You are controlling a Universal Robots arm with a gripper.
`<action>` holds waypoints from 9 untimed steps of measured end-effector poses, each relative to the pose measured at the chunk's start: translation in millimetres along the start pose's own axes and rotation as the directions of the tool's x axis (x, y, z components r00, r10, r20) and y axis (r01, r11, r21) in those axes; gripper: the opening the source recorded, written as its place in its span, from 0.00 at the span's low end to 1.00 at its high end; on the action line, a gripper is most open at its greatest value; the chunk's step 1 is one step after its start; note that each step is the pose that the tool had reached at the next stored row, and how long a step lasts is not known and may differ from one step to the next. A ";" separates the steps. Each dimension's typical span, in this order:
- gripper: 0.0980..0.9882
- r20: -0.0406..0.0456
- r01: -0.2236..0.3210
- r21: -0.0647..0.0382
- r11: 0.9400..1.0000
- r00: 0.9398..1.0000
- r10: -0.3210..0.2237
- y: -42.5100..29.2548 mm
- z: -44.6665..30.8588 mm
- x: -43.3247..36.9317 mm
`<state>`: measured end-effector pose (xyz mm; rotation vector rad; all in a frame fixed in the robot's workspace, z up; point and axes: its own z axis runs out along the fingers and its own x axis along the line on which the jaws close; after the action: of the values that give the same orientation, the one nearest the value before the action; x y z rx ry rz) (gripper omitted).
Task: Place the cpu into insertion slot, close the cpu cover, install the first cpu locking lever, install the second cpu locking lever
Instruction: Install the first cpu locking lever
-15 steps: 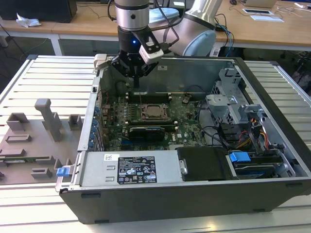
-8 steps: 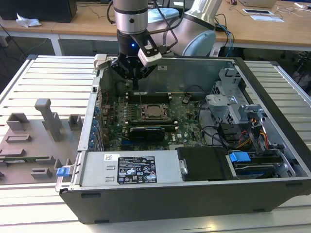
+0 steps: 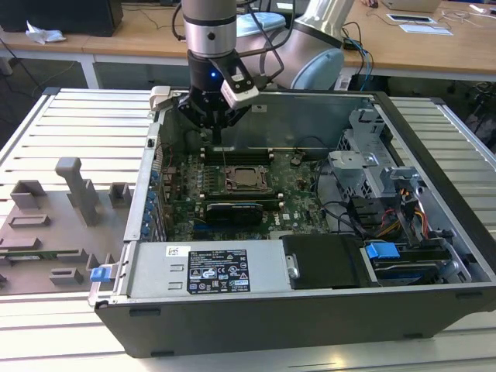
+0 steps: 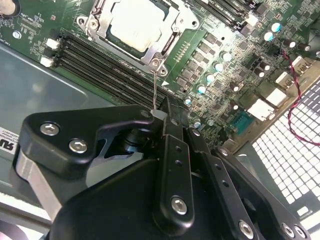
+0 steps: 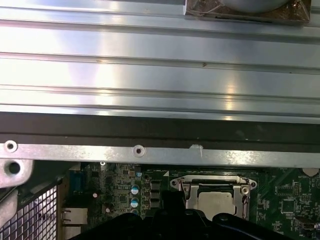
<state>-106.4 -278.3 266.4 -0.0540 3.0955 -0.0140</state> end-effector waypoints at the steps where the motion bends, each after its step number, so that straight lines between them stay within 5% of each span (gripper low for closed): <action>1: 0.01 0.000 0.000 0.000 1.000 1.000 0.000 0.0 0.8 0.0; 9: 0.01 0.000 0.000 0.000 1.000 1.000 0.000 0.1 5.9 0.2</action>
<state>-106.3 -278.3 260.4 -0.0540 3.0955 -0.0139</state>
